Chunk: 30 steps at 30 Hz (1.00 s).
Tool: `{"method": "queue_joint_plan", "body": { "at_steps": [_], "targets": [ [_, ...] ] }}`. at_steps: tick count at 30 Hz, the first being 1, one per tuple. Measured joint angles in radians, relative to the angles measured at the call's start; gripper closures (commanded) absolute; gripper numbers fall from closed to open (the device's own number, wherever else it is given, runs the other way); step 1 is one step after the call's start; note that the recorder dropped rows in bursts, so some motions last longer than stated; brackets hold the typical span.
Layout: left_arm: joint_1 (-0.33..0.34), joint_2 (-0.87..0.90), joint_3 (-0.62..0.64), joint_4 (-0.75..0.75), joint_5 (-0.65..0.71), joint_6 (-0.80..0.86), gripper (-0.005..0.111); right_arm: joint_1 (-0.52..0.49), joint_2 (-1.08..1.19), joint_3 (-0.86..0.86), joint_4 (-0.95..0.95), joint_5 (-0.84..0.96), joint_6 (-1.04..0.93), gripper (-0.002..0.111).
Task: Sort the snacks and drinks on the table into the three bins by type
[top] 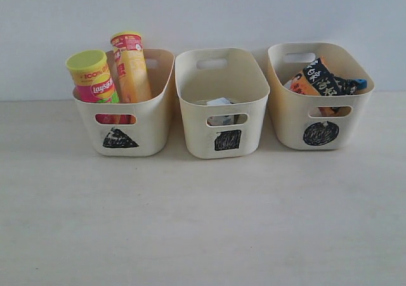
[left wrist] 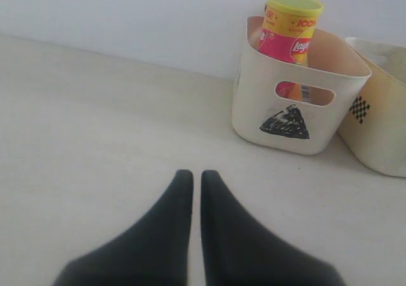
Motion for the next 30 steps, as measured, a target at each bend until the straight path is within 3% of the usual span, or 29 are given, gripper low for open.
{"method": "queue_joint_plan", "body": {
  "at_steps": [30],
  "targets": [
    [0.000,0.000,0.000,0.096,0.005,-0.072,0.102,0.000,0.000,0.000,0.000,0.000,0.000,0.108]
  ]
}}
